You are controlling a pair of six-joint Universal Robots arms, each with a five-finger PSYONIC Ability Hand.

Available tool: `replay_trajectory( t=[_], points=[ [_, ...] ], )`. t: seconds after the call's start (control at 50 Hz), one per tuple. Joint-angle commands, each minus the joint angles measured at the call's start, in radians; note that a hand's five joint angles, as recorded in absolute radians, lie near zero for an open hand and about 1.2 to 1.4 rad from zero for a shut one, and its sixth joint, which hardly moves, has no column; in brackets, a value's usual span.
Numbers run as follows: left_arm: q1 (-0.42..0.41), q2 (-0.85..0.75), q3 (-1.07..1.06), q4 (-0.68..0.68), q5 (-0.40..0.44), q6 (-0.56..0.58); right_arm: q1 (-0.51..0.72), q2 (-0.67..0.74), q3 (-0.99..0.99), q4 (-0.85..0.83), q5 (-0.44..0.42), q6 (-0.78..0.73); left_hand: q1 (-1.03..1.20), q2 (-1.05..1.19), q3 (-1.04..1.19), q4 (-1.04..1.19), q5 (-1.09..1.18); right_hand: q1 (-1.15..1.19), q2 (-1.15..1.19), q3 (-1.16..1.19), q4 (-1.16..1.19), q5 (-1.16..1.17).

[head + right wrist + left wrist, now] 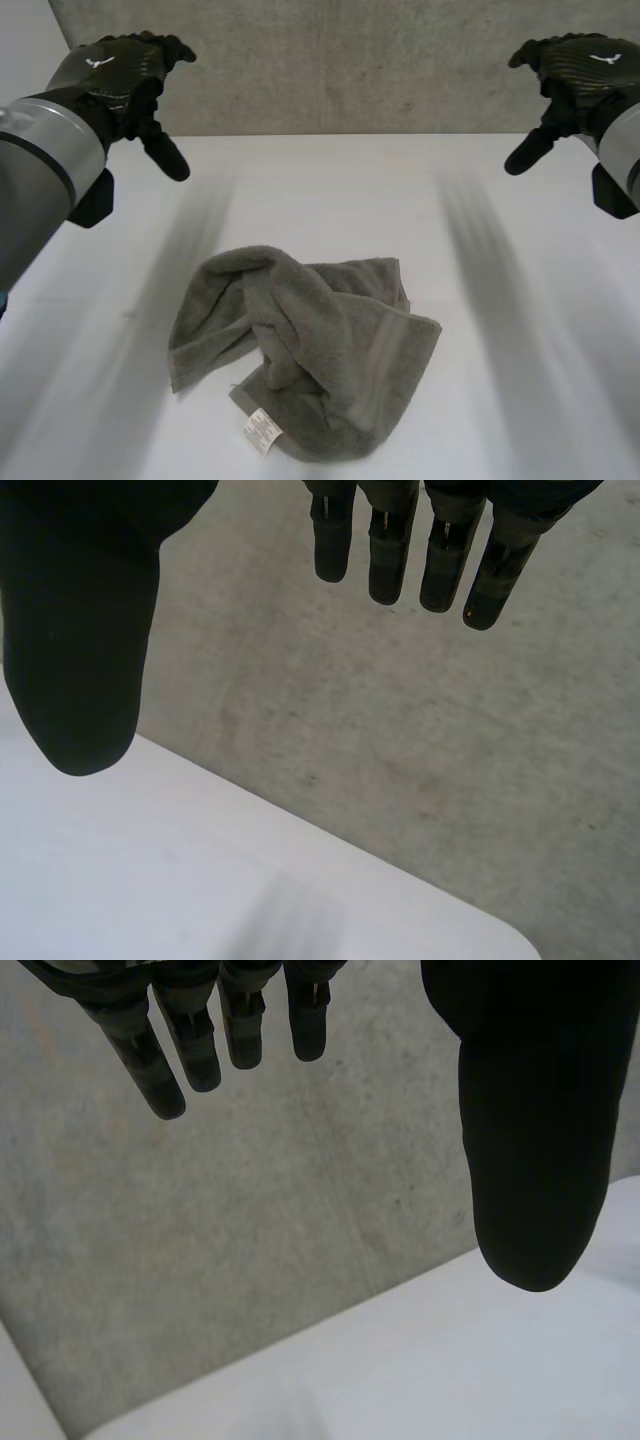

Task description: Fold the laundry

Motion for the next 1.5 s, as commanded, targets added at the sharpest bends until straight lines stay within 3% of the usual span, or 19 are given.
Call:
replay_trajectory(
  t=[0.02,0.24,0.3,0.34,0.4,0.44,0.52,0.62,0.68,0.72,0.82,0.88,0.98,1.1,1.26,1.36,1.44,1.46,1.5],
  points=[
    [0.039,-0.006,0.032,-0.089,-0.001,-0.016,-0.029,-0.004,-0.001,0.004,0.062,0.0,-0.015,-0.012,-0.013,-0.013,-0.017,-0.027,-0.17,-0.033,-0.054,-0.056],
    [0.057,-0.006,0.029,-0.092,0.005,-0.056,-0.022,-0.004,0.006,0.003,0.069,-0.01,-0.021,-0.017,-0.019,-0.019,-0.023,-0.027,-0.17,-0.033,-0.054,-0.056],
    [0.056,-0.004,0.018,-0.089,0.007,-0.055,-0.02,-0.002,0.008,-0.005,0.037,-0.013,-0.021,-0.017,-0.019,-0.019,-0.023,-0.027,-0.17,-0.033,-0.054,-0.056],
    [0.056,-0.003,0.005,-0.084,0.01,-0.044,-0.022,0.013,0.026,-0.003,-0.054,-0.089,-0.012,-0.009,-0.01,-0.01,-0.014,-0.027,-0.17,-0.033,-0.054,-0.056],
    [0.059,-0.003,-0.005,-0.084,0.016,-0.038,-0.022,0.038,0.046,0.009,-0.113,-0.172,-0.018,-0.015,-0.016,-0.016,-0.02,-0.027,-0.17,-0.033,-0.054,-0.056],
    [0.084,-0.016,-0.014,-0.092,0.019,-0.035,-0.022,0.082,0.09,0.07,-0.185,-0.368,-0.015,-0.012,-0.013,-0.013,-0.017,-0.027,-0.17,-0.033,-0.054,-0.056],
    [0.141,-0.05,-0.046,-0.089,0.028,-0.035,-0.02,0.114,0.109,0.164,-0.182,-0.484,0.0,0.003,0.001,0.002,-0.002,-0.027,-0.17,-0.033,-0.054,-0.056],
    [0.192,-0.17,-0.088,-0.08,0.066,-0.032,0.021,0.176,0.135,0.208,-0.195,-0.405,0.009,0.012,0.01,0.011,0.006,-0.027,-0.17,-0.033,-0.054,-0.056],
    [0.203,-0.24,-0.114,-0.07,0.088,-0.023,0.029,0.219,0.154,0.19,-0.205,-0.261,0.012,0.015,0.013,0.014,0.009,-0.027,-0.17,-0.033,-0.054,-0.056],
    [0.206,-0.302,-0.137,-0.046,0.102,-0.012,0.041,0.26,0.181,0.138,-0.218,-0.147,0.014,0.018,0.016,0.017,0.012,0.021,-0.122,0.015,-0.007,-0.008],
    [0.206,-0.358,-0.17,0.026,0.109,0.002,0.066,0.3,0.239,0.023,-0.218,-0.062,0.038,0.041,0.04,0.04,0.036,0.15,0.007,0.144,0.123,0.121],
    [0.206,-0.38,-0.186,0.081,0.109,0.002,0.093,0.32,0.267,-0.054,-0.216,-0.043,0.102,0.106,0.104,0.104,0.1,0.299,0.157,0.294,0.272,0.271],
    [0.204,-0.401,-0.192,0.164,0.109,0.004,0.126,0.366,0.278,-0.132,-0.205,-0.025,0.208,0.211,0.21,0.21,0.206,0.352,0.21,0.347,0.325,0.324],
    [0.203,-0.432,-0.19,0.183,0.112,0.004,0.149,0.404,0.272,-0.175,-0.21,0.062,0.211,0.214,0.213,0.213,0.209,0.508,0.365,0.502,0.481,0.479],
    [0.192,-0.463,-0.19,0.189,0.117,0.005,0.169,0.415,0.267,-0.204,-0.208,0.067,0.229,0.232,0.23,0.231,0.227,0.628,0.486,0.623,0.601,0.6],
    [0.189,-0.483,-0.181,0.195,0.117,0.005,0.17,0.426,0.261,-0.206,-0.21,0.062,0.376,0.379,0.377,0.378,0.373,0.766,0.623,0.76,0.739,0.737],
    [0.187,-0.492,-0.167,0.21,0.117,0.01,0.173,0.436,0.253,-0.206,-0.213,0.059,0.753,0.756,0.754,0.755,0.75,0.984,0.841,0.978,0.957,0.955],
    [0.187,-0.495,-0.163,0.212,0.12,0.016,0.178,0.441,0.247,-0.204,-0.218,0.059,0.865,0.868,0.866,0.867,0.862,1.167,1.024,1.162,1.14,1.139],
    [0.186,-0.497,-0.157,0.212,0.131,0.02,0.182,0.441,0.236,-0.204,-0.218,0.055,0.953,0.956,0.955,0.955,0.951,1.194,1.052,1.189,1.167,1.166]
  ],
)
